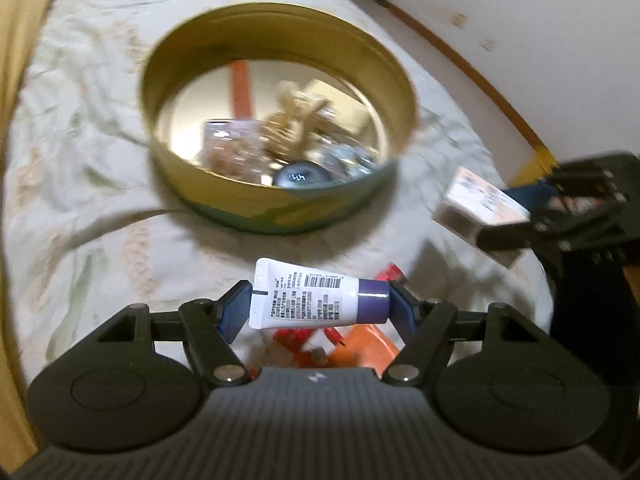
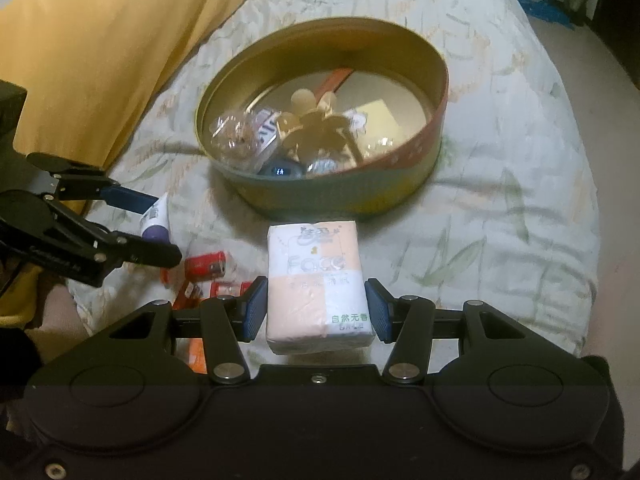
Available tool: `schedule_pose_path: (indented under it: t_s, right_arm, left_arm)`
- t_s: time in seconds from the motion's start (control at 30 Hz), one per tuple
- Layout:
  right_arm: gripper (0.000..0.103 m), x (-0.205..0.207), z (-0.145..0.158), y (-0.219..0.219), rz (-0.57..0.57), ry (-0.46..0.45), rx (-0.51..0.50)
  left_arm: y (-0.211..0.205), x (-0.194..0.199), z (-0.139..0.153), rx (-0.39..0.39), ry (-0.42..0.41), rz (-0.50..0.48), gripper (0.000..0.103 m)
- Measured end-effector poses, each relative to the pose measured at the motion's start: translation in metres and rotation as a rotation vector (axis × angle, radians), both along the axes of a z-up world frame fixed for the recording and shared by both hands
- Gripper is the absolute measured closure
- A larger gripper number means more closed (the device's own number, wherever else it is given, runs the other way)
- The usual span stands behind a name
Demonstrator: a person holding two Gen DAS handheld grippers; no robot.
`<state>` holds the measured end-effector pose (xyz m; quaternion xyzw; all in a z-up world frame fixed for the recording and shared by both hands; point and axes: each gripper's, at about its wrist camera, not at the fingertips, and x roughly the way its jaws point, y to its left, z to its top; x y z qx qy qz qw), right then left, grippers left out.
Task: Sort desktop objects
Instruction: 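Carry the Face tissue pack into the tin and open the right gripper, then move the right gripper to a red lighter and grasp it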
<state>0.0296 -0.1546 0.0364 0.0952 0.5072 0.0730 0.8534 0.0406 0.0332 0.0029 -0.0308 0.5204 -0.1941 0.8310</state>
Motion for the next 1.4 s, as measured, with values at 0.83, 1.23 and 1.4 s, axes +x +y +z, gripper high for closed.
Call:
schedule_pose_path:
  t_s: [0.83,1.23,1.4]
  right_arm:
    - [0.053,0.101,0.027,-0.011,-0.060,-0.087,-0.042]
    - [0.016,0.132,0.033,-0.013,-0.114,-0.118,-0.067]
    - [0.014,0.109,0.030,-0.004,-0.083,-0.116,-0.056]
  left_arm:
    - [0.028,-0.009,-0.010,0.007,0.071,0.251,0.030]
    - [0.027,-0.009,-0.014,0.015,0.074,0.244,0.030]
    - [0.034,-0.008,-0.013,0.023,0.066,0.278,0.030]
